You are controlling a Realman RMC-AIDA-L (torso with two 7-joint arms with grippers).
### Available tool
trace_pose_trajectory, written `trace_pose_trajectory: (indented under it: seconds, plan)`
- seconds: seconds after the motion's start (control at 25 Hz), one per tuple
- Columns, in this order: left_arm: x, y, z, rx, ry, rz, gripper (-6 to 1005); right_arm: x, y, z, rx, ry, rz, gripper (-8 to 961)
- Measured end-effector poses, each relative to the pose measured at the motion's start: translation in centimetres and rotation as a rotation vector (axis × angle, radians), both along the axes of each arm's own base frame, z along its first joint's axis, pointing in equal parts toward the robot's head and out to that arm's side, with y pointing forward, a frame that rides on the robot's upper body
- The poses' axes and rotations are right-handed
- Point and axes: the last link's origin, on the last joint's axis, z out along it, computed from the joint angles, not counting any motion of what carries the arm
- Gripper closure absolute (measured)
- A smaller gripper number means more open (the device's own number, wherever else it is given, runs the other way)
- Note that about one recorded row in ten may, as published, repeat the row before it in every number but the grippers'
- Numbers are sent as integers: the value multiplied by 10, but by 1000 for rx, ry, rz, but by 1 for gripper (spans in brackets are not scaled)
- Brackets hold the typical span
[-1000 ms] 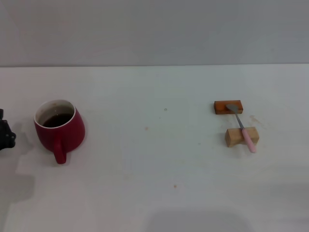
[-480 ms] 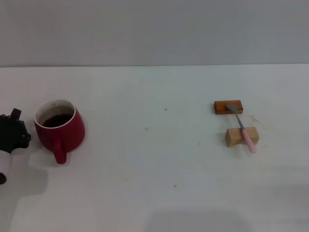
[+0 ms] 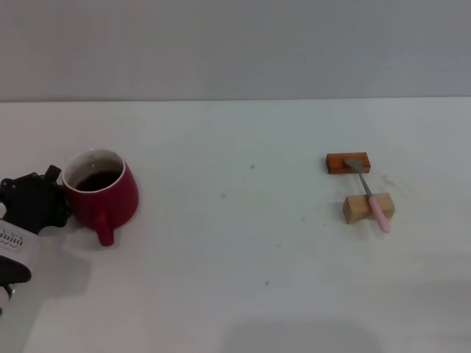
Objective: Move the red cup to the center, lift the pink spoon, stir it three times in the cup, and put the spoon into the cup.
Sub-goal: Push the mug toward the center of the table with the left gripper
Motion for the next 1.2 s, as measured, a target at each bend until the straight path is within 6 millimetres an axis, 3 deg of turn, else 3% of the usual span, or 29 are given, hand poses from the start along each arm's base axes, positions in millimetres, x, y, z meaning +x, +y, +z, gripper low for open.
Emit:
trace_pose_trajectory:
  seconds: [0.44, 1.2]
  plan:
    - [10, 2, -11, -58, 18, -50, 996, -1, -1, -2, -13, -1, 5, 212]
    - [44, 6, -38, -168, 2, -181, 992, -1, -5, -3, -17, -5, 9, 212]
